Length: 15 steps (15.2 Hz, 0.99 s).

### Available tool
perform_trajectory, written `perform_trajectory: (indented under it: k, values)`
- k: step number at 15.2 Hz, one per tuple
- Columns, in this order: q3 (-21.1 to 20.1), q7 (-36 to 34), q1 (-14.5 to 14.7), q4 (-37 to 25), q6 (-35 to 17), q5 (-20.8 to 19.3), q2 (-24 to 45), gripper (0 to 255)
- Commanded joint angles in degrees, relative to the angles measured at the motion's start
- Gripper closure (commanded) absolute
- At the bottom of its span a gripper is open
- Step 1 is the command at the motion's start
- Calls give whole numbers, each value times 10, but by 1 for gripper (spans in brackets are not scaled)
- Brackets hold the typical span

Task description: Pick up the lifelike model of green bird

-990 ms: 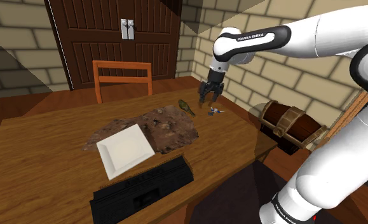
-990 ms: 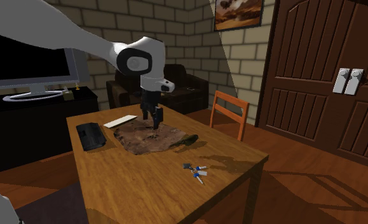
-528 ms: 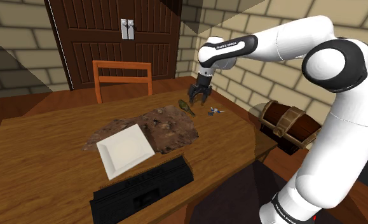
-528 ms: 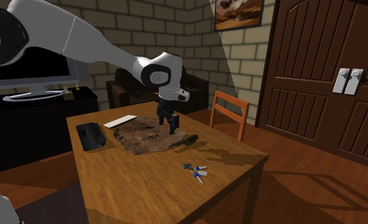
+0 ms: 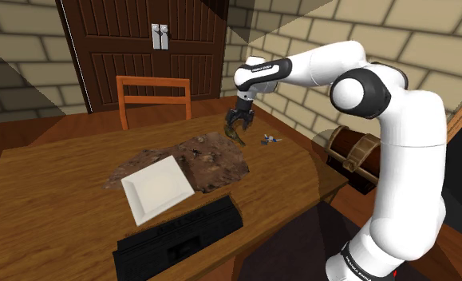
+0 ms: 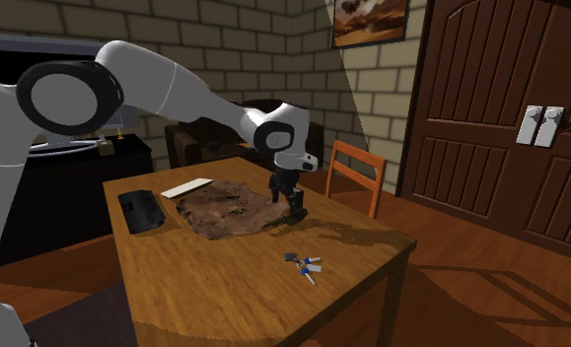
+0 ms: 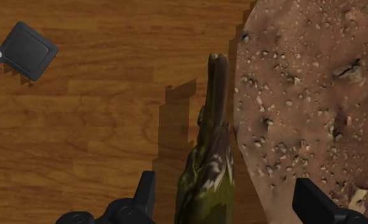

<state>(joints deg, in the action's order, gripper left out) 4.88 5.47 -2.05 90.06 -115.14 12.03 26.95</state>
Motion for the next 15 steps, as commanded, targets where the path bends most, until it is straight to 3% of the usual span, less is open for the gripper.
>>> perform_trajectory:
  k: [1,9,10,15]
  values:
    - [-1,0,-1,-20,-3,2,22,0]
    - [-3,7,-1,0,-42,7,42,0]
    - [-3,7,-1,0,-42,7,42,255]
    - [-3,7,-1,-2,-41,7,43,255]
